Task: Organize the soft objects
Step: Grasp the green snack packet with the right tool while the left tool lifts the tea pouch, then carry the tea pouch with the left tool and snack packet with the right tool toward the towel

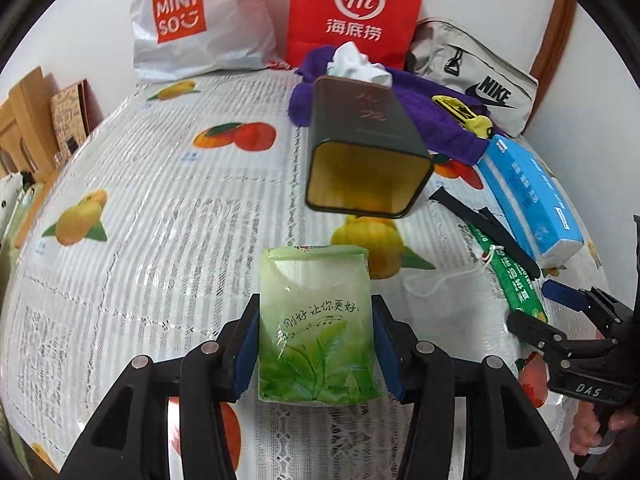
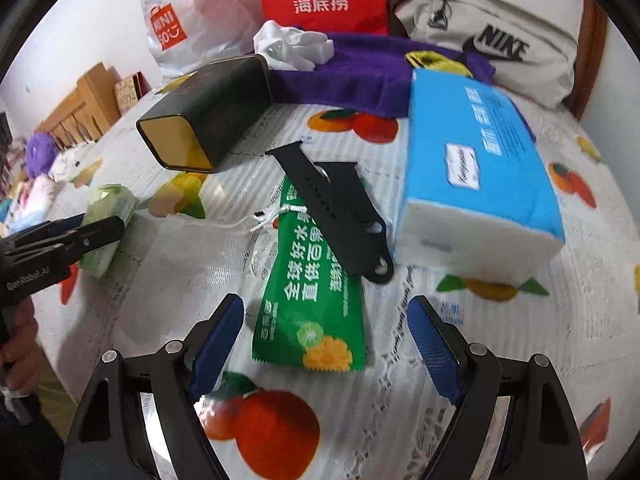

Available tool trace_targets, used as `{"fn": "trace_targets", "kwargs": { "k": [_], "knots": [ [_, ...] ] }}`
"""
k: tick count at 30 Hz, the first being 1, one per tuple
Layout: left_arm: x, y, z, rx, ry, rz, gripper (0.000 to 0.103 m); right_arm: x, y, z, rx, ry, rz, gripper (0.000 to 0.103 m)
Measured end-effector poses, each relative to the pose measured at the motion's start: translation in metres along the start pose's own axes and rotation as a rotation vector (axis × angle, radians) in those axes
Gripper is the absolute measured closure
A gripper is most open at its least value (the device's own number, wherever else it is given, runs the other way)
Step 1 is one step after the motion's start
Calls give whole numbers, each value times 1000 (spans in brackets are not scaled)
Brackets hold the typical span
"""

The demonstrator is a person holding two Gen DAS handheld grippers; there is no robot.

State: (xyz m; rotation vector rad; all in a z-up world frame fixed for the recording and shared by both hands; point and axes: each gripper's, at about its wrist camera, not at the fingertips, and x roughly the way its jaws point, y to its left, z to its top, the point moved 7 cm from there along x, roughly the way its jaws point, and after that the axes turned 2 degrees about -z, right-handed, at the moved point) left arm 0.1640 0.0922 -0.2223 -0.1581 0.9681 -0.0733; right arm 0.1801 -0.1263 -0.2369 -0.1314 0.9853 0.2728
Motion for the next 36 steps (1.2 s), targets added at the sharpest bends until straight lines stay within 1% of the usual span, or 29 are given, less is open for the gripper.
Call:
{"fn": "trace_targets", "kwargs": {
  "k": [2,5,6,7,8,10,13,17,21,23,25,27,28,29,31,32,35,36],
  "knots": [
    [3,2,-1,-15,3,-11,53,4,2,1,-8,0,-27,20],
    [3,2,-2,-8,-4,-7,53,6,6,6,-33,-22,-62,28],
    [3,1,-2,-4,-5,-5,53,7,7,7,-35,-28,-61,33],
    [3,1,-3,-2,-8,-4,53,7,8,9,-37,-35,-62,40],
    [3,1,-3,-3,-10,-5,53,7,9,10,-41,-41,-61,45],
    [3,1,-3,-6,-14,-9,53,5,12,13,-61,-46,-56,65],
    [2,1,-3,-7,-17,-12,53,4,16,14,-82,-34,-42,72],
    [1,2,-5,-13,-17,-18,53,-10,19,12,-55,-21,54,73],
    [1,3,-5,-24,-15,-17,53,-33,22,4,-63,-40,92,73],
    [0,3,-6,-23,-13,-9,53,-42,22,-1,-65,-34,122,73],
    [0,2,-7,-25,-9,-2,53,-50,18,-7,-43,-30,173,73],
    [-1,1,-8,-29,-7,-1,53,-52,10,-14,33,2,282,73],
    [-1,1,-9,-33,-6,-1,53,-51,6,-16,70,11,308,72],
    [-2,1,-9,-36,-4,-1,53,-49,0,-19,89,15,306,72],
    [-3,0,-10,-41,1,-2,53,-44,-8,-24,109,26,266,72],
    [-3,0,-11,-42,4,-3,53,-42,-9,-26,117,31,274,72],
    [-4,-2,-13,-39,8,2,53,-40,-6,-33,184,64,435,72],
    [-4,-3,-13,-39,9,4,53,-39,-5,-35,185,72,454,72]
  ]
}}
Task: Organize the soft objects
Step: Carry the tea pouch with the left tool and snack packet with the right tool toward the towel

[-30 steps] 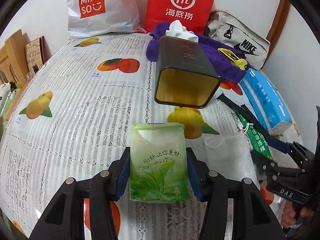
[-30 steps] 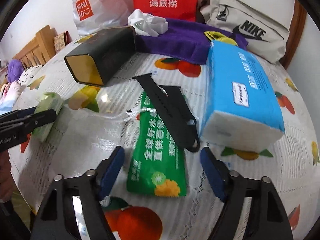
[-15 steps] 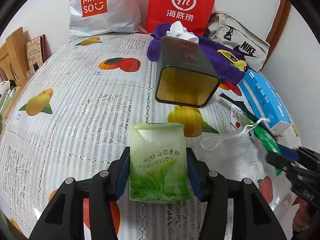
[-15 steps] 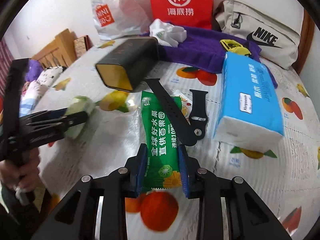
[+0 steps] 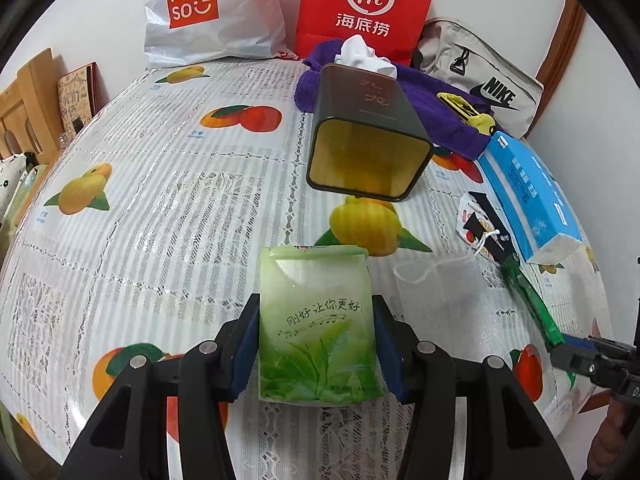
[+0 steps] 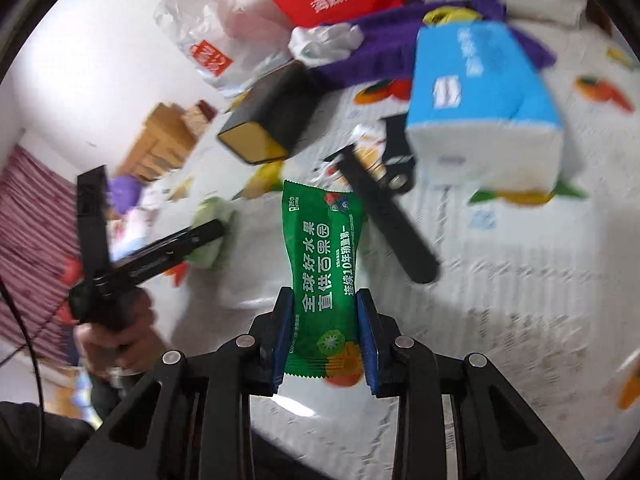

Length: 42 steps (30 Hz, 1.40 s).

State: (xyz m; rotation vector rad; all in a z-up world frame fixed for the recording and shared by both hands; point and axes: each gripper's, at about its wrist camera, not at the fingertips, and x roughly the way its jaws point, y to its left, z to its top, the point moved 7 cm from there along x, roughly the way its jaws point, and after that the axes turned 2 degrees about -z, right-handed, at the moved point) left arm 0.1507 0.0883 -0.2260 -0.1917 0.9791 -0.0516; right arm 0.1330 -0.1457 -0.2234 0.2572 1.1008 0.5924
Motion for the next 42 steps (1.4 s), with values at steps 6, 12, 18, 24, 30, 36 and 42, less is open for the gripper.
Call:
{"fn": "trace_targets", "kwargs": {
  "k": [6,12,18,24,30,36,42],
  "knots": [
    [-1,-4,-3,11,3,14,53,-9,-5,-6,-51,-29,-112,72],
    [0,-6,-4,22,2,36,53,-33,-6,-19,-138,-65,-163,72],
    [1,-7,-4,28,2,51,53,-60,-36,-21,-119,-125,-292,72],
    [2,-8,-3,34,3,60,53,-53,-73,-20,-67,-118,-448,71],
    [2,-7,-1,32,8,50,53,-44,-73,-13,-87,-127,-412,46],
    [2,-7,-1,33,10,27,48,-35,-77,-1,-100,-131,-472,38],
    [5,-12,-1,81,3,63,48,-23,-63,2,-196,-139,-542,65]
  ]
}}
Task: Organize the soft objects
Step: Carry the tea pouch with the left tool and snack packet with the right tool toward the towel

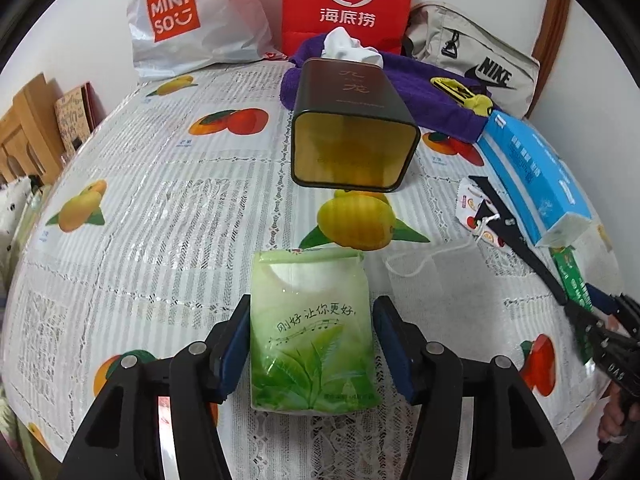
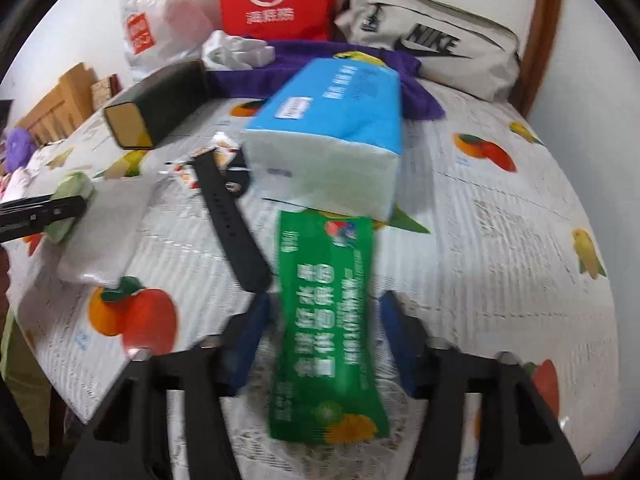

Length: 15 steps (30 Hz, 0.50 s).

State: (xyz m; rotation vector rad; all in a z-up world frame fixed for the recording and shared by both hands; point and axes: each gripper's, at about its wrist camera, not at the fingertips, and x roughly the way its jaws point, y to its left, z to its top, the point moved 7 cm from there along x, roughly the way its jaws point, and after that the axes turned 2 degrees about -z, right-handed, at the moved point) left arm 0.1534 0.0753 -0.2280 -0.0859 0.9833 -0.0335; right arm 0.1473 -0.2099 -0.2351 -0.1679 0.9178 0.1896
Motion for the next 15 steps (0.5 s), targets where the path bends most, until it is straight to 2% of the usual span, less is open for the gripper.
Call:
{"fn": "trace_targets", "kwargs": {
  "k": [1,4,7,12,15],
  "knots": [
    [0,0,0,7,-5,13,53,-1,2,0,-10,-1,3,69],
    [-2,2,2,18,-4,9,54,-3,3,-1,-27,3,0,77],
    [-8,6,3,-11,-2,-20,55,-8,1,-4,-7,20,27,77],
    [-19,11,10,-29,-16,-28,54,-23,-3,-3,32,16,77,77],
    [-27,9,17,-43,-19,-71,54,-35,-4,5,40,1,121,77]
  ]
}}
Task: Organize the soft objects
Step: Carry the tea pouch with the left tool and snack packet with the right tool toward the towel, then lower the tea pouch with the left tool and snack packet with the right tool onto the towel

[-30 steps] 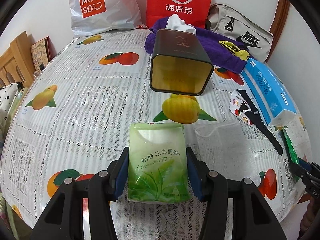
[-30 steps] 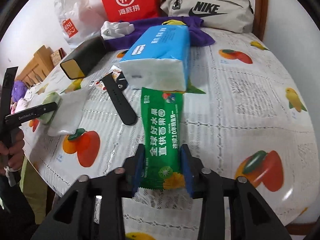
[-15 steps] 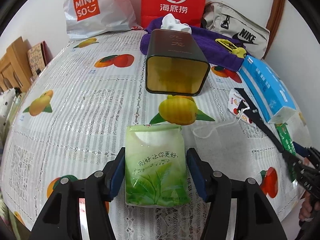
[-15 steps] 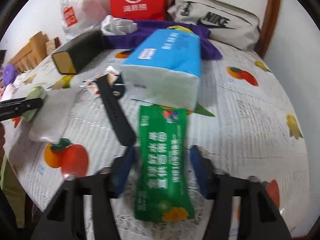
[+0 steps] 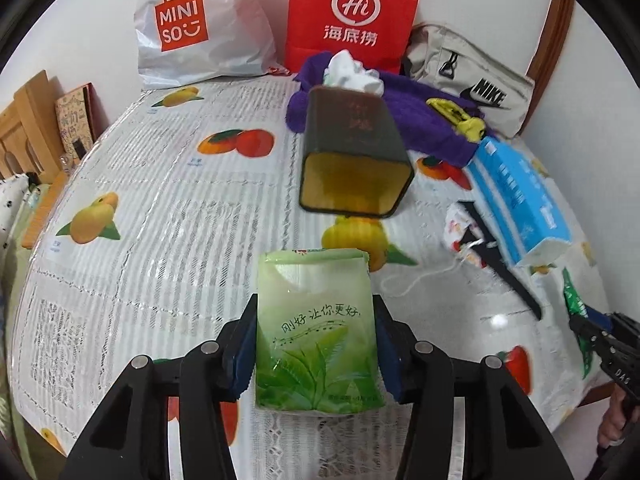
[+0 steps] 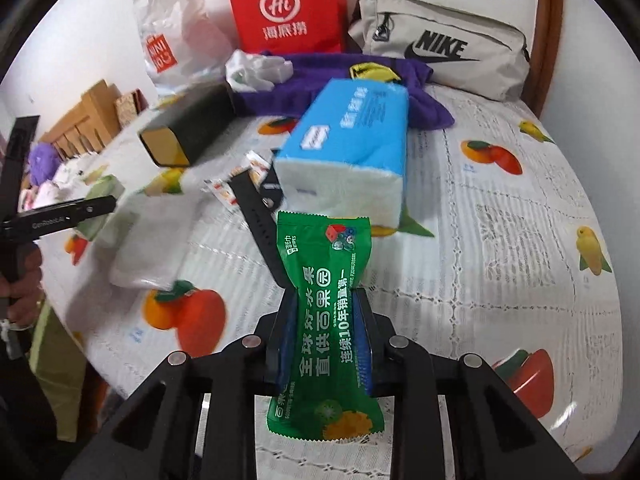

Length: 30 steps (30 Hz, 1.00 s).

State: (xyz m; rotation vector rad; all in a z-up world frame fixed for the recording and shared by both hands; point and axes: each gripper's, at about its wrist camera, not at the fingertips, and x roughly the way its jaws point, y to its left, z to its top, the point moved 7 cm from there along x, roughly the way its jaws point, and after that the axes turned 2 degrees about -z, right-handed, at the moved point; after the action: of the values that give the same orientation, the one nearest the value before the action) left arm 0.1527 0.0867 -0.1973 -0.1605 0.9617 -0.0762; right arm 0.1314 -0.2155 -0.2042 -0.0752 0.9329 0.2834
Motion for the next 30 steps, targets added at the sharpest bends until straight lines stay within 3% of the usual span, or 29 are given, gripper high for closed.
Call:
{"fn": "trace_targets", "kwargs": {
  "k": [3,9,17,30],
  "knots": [
    [-7,-5,8,-6,-4,-43,54,-11,3,10,2,-29,50,77],
    [-16,-12,33,6,-33,-51,54,-27,9,41,0,-81,122,77],
    [-17,-21,68,19,-51,-84,54,-30,8,86,-13,-118,120,77],
    [-7,-38,121,57,-73,-75,54,-7,-9,168,-7,-145,78,76]
  ]
}}
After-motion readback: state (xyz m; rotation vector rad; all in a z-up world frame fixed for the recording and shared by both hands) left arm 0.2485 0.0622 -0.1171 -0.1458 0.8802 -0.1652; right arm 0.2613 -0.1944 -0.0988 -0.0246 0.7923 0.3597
